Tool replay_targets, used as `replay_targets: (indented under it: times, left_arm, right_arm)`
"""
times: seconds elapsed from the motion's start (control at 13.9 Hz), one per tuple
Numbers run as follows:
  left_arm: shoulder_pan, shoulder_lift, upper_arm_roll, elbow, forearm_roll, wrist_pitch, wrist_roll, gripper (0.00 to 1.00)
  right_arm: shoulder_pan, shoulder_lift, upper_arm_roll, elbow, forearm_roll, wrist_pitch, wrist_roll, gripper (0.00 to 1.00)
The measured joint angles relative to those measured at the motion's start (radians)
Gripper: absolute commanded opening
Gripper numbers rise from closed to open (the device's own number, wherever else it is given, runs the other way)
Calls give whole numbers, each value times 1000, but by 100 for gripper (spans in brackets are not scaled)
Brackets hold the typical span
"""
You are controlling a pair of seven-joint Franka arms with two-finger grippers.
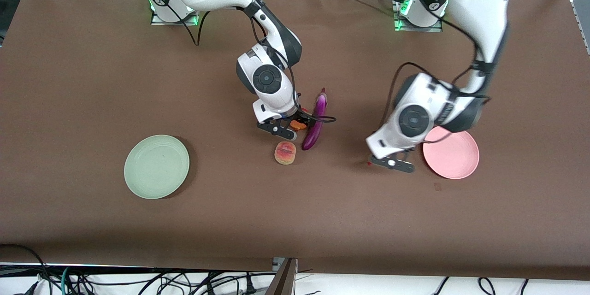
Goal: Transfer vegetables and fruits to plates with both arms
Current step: 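Place the chili on the pink plate while the right gripper grasps the pomegranate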
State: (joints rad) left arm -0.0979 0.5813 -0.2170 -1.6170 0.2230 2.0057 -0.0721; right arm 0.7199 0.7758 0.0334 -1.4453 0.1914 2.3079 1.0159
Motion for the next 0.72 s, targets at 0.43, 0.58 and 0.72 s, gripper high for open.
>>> replay_targets:
  times: [0.43, 0.58, 0.72]
  left_arm:
    - [191, 8, 6, -13, 206, -1, 208, 0]
    - [233, 31, 6, -25, 224, 36, 221, 0]
    - [265, 56, 6, -57, 226, 99, 225, 0]
  right_arm:
    - [12, 33, 0, 0, 0, 47, 0, 100]
    - [18, 41, 0, 0, 0, 53, 0, 74]
    - [19, 48, 0, 0, -1, 56, -1, 38]
